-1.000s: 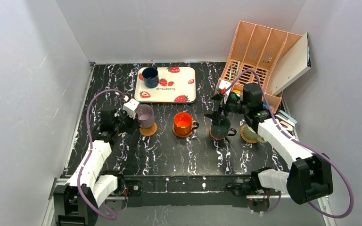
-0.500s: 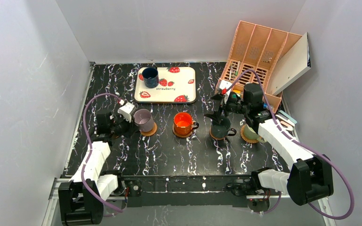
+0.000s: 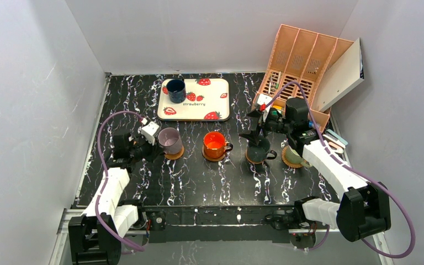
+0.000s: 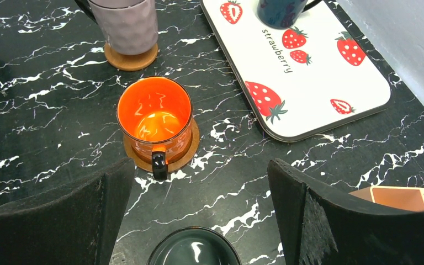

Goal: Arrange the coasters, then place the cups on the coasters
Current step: Place the cup on the coaster.

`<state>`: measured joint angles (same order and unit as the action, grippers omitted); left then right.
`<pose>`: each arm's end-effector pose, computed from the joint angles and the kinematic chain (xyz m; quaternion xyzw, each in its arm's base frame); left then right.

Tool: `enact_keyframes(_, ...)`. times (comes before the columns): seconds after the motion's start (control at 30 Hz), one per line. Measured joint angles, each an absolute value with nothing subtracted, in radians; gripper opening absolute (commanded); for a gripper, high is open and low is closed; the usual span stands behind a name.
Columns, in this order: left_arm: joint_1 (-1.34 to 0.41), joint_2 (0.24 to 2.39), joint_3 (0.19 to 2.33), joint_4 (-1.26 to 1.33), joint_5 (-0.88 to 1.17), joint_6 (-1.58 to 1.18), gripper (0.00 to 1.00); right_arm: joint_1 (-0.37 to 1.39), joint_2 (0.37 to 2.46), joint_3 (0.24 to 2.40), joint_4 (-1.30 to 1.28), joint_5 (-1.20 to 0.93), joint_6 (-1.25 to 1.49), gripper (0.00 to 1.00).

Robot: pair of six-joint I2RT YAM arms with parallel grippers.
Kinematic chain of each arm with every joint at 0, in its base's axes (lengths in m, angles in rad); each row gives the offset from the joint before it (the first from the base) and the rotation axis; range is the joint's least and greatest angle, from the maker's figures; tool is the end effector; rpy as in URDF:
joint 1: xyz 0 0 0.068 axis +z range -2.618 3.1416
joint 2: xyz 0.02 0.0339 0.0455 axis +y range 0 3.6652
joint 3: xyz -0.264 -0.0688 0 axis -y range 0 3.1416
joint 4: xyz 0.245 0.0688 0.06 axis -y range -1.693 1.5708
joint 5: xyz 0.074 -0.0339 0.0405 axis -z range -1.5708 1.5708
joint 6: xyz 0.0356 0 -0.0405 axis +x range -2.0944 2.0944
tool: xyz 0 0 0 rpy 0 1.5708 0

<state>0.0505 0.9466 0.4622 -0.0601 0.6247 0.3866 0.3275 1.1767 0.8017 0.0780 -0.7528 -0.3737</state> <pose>0.1993 -0.0108 0.2134 0.2874 0.7921 -0.1601 0.5141 0.2423 0.1080 0.2941 -0.4621 0.6271 0.2827 0.5597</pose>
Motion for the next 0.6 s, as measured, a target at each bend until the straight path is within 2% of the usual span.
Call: enact_keyframes(0.6,0.051,0.945,0.431,-0.067,0.635,0.432,0.00,0.327,1.177,0.802,0.078,-0.756,-0.374,0.99)
